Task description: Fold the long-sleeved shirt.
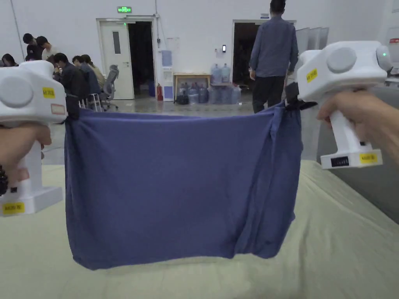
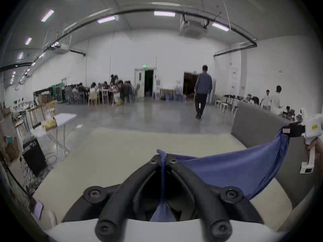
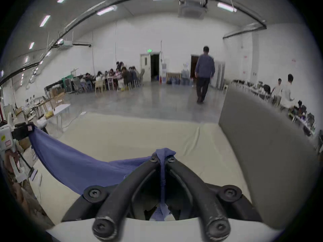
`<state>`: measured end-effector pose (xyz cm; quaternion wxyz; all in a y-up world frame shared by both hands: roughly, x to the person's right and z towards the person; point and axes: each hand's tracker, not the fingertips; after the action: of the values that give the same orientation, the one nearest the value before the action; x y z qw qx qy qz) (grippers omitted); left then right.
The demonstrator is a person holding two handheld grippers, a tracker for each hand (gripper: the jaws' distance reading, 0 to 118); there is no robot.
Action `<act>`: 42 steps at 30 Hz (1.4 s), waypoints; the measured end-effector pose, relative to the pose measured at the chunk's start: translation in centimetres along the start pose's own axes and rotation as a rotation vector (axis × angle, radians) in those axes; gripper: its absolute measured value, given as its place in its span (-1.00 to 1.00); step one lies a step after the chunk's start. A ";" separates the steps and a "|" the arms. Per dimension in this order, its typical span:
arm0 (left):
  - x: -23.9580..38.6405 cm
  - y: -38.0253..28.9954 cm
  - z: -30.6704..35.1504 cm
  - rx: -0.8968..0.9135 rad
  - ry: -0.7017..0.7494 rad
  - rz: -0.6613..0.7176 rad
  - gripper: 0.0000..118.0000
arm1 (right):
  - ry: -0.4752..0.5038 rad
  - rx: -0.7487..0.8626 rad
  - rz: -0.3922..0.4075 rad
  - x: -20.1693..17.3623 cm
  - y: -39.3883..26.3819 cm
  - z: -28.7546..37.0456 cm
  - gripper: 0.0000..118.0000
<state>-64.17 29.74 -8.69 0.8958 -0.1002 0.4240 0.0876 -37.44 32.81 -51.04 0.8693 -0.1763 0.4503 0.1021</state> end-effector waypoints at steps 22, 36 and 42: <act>0.4 -17.2 -8.8 -0.186 0.013 0.071 -1.00 | -0.036 -0.192 -0.208 1.5 -15.4 -9.1 -1.00; -4.3 -31.3 10.6 -0.292 -0.124 0.016 -1.00 | 0.192 -0.231 0.050 1.1 -31.7 9.2 -1.00; -5.5 -42.6 17.3 -0.491 -0.137 -0.038 -1.00 | 0.209 -0.557 0.183 -0.6 -45.1 13.3 -1.00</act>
<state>-44.47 -7.37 10.75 0.8728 -0.3165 0.3262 0.1779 -12.69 -3.25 -33.83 0.7238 -0.3759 0.5059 0.2809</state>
